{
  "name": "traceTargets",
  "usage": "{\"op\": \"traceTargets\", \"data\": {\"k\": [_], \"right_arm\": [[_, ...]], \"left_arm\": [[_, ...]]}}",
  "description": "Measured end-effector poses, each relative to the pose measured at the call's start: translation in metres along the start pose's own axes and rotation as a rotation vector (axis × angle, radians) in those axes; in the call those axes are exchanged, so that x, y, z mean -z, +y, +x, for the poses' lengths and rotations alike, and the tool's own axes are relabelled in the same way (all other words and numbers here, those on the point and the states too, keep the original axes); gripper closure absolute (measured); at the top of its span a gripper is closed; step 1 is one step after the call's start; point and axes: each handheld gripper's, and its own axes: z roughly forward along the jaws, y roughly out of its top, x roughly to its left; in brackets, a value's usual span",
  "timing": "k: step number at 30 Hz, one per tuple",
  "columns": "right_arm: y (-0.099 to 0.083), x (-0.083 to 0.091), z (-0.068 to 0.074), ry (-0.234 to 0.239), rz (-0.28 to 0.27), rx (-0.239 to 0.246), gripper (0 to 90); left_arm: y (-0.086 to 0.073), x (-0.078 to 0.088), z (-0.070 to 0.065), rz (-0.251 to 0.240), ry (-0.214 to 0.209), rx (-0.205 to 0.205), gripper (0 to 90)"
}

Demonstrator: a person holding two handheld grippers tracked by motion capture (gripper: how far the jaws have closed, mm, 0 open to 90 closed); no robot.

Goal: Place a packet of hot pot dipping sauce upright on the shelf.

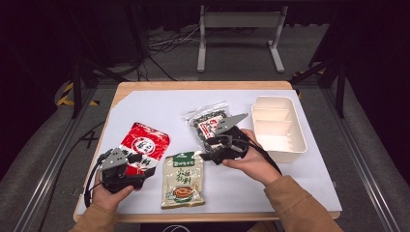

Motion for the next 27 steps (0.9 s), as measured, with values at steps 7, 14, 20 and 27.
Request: {"op": "traceTargets", "data": {"k": [7, 14, 20, 27], "right_arm": [[0.011, -0.017, -0.005, 0.012, 0.034, 0.013, 38.2], [0.016, -0.030, -0.010, 0.014, 0.053, 0.011, 37.7], [0.018, -0.042, -0.016, 0.025, 0.068, 0.009, 37.1], [0.016, -0.057, -0.021, 0.037, 0.095, -0.009, 36.1]], "left_arm": [[-0.001, 0.001, 0.001, 0.013, 0.018, 0.010, 28.5], [-0.004, 0.005, 0.001, 0.011, 0.031, 0.023, 28.5], [-0.007, 0.007, 0.000, 0.019, 0.039, 0.033, 29.0], [-0.009, 0.012, 0.000, 0.020, 0.048, 0.039, 29.0]]}}
